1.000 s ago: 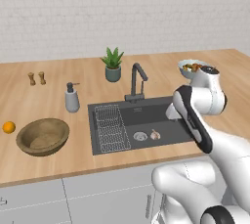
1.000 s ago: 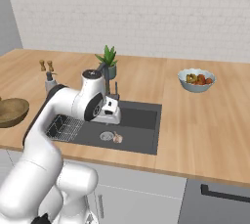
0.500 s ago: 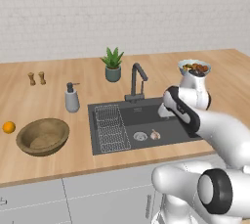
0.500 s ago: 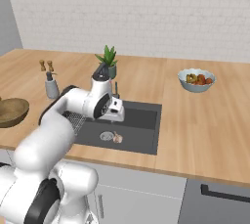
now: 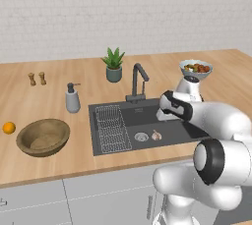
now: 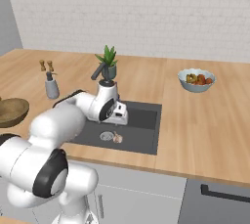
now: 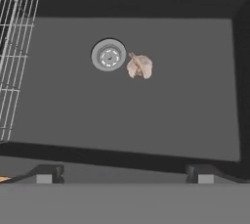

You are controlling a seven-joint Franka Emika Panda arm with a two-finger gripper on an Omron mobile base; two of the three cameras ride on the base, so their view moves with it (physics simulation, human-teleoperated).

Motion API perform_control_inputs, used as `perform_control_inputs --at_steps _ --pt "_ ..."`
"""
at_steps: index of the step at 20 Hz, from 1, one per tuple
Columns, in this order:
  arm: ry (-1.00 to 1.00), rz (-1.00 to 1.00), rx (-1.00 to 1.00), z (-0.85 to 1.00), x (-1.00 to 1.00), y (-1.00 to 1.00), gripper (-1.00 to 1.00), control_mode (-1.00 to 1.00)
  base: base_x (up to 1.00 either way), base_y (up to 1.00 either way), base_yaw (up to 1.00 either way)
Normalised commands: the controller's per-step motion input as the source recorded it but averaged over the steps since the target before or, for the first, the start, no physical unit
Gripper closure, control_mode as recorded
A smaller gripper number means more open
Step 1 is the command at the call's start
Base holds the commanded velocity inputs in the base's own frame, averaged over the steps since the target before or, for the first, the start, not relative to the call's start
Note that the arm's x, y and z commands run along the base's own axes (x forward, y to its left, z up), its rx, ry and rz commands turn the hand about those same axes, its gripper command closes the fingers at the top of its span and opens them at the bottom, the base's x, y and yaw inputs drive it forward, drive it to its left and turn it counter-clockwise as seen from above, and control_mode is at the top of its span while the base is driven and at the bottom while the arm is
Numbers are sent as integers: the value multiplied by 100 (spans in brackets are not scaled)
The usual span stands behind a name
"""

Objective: Pick the garlic from the sink and place it in the bowl. Then pick the bowl and place it in the microwave. Then close the microwave door and press the start button.

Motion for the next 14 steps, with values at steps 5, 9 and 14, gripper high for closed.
perform_control_inputs --at_steps 5,9,14 --pt "0 0 0 -47 43 -14 -100 -100 0 0 0" --pt "0 0 1 -26 28 -20 -100 -100 0 0 0" --pt "0 0 1 -25 37 -3 -100 -100 0 0 0"
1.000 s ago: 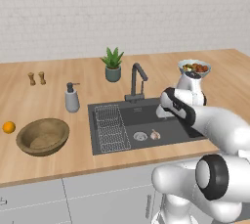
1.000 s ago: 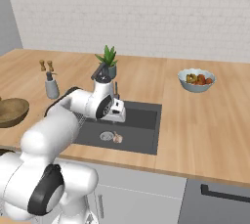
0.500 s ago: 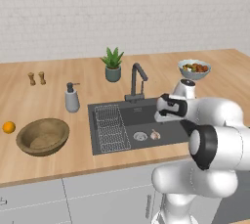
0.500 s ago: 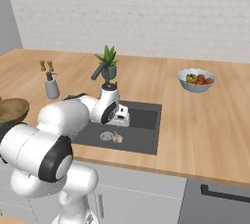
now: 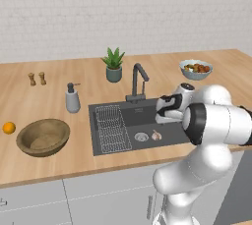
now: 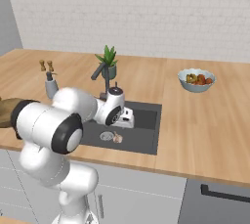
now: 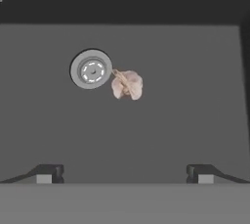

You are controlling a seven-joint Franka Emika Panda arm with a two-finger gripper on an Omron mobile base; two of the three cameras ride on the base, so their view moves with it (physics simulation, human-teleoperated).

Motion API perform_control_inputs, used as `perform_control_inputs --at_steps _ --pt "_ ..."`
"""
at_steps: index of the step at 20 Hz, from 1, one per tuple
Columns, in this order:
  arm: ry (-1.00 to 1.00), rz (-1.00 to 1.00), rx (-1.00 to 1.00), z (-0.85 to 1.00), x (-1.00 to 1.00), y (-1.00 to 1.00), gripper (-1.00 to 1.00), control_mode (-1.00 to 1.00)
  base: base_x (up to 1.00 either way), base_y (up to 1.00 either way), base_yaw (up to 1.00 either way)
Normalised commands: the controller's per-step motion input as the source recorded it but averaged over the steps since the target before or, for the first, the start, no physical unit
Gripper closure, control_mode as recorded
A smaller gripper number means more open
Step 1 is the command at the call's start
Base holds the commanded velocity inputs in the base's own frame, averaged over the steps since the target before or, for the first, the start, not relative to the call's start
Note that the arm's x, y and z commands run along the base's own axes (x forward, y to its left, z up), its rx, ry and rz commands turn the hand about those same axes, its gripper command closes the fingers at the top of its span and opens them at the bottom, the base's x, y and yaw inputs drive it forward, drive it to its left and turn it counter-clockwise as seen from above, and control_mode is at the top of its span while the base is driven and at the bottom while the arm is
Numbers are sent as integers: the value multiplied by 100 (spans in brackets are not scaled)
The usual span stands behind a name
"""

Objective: Pick the garlic from the sink and place it in the bowl. Then pick the bowl and place it in the microwave. Then close the microwave door and press the start button.

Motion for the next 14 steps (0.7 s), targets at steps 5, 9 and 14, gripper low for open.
perform_control_inputs --at_steps 5,9,14 --pt "0 0 0 -28 35 0 -100 -100 0 0 0" --pt "0 0 0 -36 35 2 -100 -100 0 0 0" --pt "0 0 0 -44 31 2 -100 -100 0 0 0"
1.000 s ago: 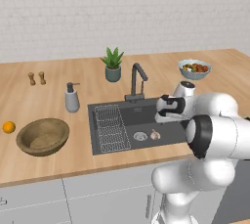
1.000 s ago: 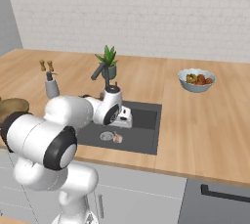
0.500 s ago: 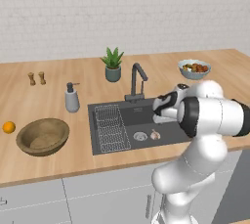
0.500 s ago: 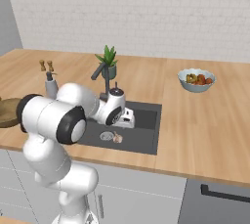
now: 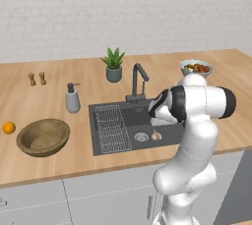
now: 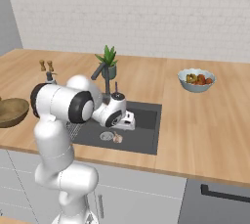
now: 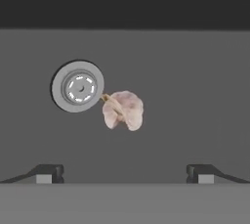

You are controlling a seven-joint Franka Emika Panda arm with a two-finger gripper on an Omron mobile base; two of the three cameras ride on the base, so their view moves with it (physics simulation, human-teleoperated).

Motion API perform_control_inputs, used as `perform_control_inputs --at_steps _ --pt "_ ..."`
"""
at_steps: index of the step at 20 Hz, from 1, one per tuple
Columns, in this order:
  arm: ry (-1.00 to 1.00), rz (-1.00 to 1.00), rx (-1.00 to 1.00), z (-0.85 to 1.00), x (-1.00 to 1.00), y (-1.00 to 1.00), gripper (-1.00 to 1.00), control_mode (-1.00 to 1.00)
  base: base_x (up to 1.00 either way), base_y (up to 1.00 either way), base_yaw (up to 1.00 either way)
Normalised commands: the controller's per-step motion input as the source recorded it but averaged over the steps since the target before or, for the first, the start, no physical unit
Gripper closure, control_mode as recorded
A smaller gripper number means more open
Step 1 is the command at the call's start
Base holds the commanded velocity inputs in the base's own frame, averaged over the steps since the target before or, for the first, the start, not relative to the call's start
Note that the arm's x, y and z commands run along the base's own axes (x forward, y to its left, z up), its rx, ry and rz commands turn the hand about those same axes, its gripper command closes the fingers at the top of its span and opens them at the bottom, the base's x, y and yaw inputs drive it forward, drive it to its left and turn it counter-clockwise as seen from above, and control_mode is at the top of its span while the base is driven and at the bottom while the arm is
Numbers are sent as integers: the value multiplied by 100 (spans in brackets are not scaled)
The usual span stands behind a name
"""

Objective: Pick the garlic from the sink and place it in the bowl. Then pick the bowl and place it in the microwave. Then close the microwave door and press the start button.

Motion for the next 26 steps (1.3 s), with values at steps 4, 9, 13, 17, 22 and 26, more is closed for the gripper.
perform_control_inputs --at_steps 4,9,13,17,22,26 --pt "0 0 0 -41 25 0 -100 -100 0 0 0" --pt "0 0 0 -35 25 1 -100 -100 0 0 0" --pt "0 0 0 -31 16 0 -100 -100 0 0 0" --pt "0 0 0 -25 1 7 -100 -100 0 0 0" --pt "0 0 0 -28 0 10 -100 -100 0 0 0" --pt "0 0 0 -23 0 10 -100 -100 0 0 0"
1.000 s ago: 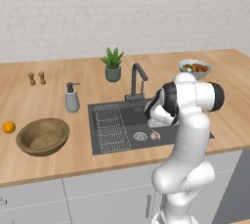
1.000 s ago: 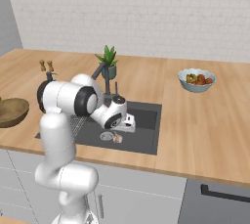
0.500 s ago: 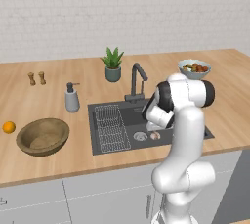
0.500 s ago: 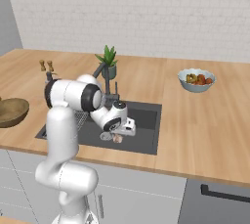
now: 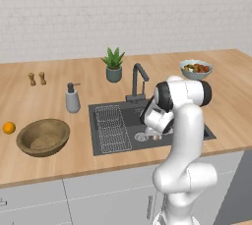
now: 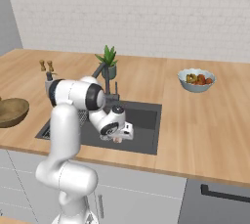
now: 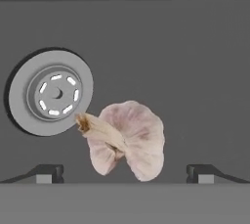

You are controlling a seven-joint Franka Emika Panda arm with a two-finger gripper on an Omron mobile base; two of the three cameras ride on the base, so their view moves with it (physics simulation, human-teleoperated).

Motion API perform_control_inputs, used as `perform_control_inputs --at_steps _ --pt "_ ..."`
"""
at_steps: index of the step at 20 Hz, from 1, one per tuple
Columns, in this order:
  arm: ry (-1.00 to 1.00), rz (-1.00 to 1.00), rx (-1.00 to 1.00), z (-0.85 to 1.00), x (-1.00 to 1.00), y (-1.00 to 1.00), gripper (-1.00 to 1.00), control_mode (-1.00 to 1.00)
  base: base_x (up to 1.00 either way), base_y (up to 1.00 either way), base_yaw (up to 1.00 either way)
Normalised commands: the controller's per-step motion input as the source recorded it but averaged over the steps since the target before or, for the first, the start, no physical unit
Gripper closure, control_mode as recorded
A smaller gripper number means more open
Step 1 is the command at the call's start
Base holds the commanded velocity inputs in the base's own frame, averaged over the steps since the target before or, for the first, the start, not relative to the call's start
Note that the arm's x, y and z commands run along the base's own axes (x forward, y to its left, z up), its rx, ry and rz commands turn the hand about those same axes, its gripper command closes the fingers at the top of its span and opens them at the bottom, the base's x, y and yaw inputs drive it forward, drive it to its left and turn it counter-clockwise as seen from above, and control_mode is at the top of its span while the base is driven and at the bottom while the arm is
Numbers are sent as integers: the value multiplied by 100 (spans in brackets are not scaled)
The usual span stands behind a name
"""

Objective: Pick the garlic from the sink and place it in the bowl. Then pick the bowl and place it in the microwave. Then close the microwave door and press the start button.

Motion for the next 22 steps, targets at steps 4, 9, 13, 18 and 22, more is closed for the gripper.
perform_control_inputs --at_steps 4,9,13,18,22 --pt "0 0 0 -20 0 3 -100 -100 0 0 0" --pt "0 0 0 -15 4 1 -100 -100 0 0 0" --pt "0 0 0 -10 27 0 -100 -100 0 0 0" --pt "0 0 0 -15 38 1 -100 -100 0 0 0" --pt "0 0 0 -22 23 7 100 -100 0 0 0"
